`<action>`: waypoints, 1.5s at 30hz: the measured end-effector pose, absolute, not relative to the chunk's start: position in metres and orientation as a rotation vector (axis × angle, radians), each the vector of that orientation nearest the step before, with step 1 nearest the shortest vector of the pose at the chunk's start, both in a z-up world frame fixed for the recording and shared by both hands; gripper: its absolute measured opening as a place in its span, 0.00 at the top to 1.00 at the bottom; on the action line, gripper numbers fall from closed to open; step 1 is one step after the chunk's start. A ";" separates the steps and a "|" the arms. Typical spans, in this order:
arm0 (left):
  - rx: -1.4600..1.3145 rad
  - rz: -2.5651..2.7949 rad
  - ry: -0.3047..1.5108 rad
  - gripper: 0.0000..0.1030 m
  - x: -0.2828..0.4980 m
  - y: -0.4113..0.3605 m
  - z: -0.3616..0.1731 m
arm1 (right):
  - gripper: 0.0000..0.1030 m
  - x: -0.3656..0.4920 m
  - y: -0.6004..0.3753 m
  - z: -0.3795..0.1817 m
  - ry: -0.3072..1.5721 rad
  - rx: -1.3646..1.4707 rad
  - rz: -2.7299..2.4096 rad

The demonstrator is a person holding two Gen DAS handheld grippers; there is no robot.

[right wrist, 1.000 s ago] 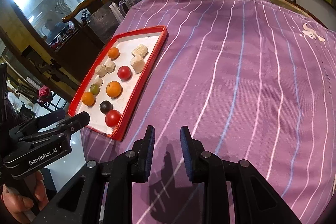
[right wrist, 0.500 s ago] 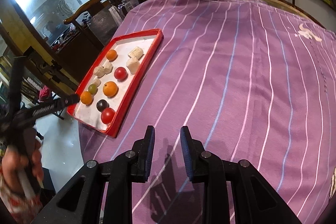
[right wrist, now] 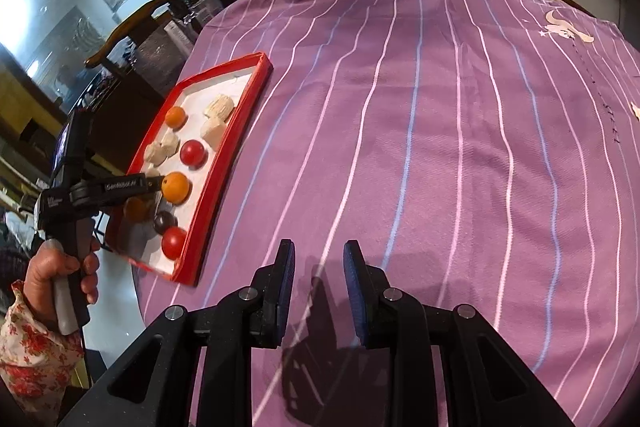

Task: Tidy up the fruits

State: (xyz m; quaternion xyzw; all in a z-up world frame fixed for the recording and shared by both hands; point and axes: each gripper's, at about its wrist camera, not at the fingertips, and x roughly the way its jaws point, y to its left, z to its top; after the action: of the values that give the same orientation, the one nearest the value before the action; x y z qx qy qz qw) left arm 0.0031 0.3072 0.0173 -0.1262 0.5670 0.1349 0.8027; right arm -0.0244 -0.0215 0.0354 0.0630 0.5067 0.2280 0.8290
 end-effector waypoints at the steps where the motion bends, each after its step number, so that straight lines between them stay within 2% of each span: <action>1: -0.275 0.274 1.217 0.44 0.009 0.309 0.017 | 0.73 -0.023 -0.018 0.035 1.077 0.136 0.479; 4: -0.333 0.175 1.189 0.44 0.019 0.314 0.031 | 0.73 -0.020 -0.008 0.034 1.079 0.142 0.476; 7: -0.278 0.210 1.131 0.44 0.017 0.321 0.049 | 0.73 -0.019 0.001 0.034 1.073 0.139 0.471; 12: -0.264 0.203 1.186 0.43 0.030 0.331 0.038 | 0.73 -0.016 0.013 0.032 1.078 0.152 0.454; 19: -0.306 0.025 1.171 0.43 0.044 0.321 0.043 | 0.73 -0.014 0.034 0.036 1.074 0.139 0.456; 24: -0.327 0.049 1.111 0.43 0.042 0.329 0.064 | 0.73 -0.014 0.041 0.036 1.072 0.135 0.442; 28: -0.211 0.162 1.014 0.40 0.020 0.328 0.092 | 0.73 -0.011 0.042 0.037 1.070 0.147 0.425; 33: -0.016 0.358 0.781 0.13 -0.031 0.310 0.140 | 0.73 -0.011 0.054 0.041 1.069 0.131 0.460; 36: 0.058 0.466 0.617 0.01 -0.071 0.293 0.173 | 0.73 -0.014 0.066 0.046 1.057 0.098 0.508; 42: 0.066 0.629 0.466 0.00 -0.121 0.267 0.214 | 0.73 -0.025 0.078 0.063 1.009 0.041 0.600; 45: 0.025 0.607 0.474 0.00 -0.129 0.263 0.222 | 0.73 -0.032 0.079 0.068 0.999 0.024 0.627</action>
State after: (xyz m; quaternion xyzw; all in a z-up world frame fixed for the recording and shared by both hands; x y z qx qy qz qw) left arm -0.1294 0.2630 0.2222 0.0122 0.2310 0.2961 0.9267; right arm -0.0318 0.0785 0.0681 0.0112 0.4711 0.2957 0.8309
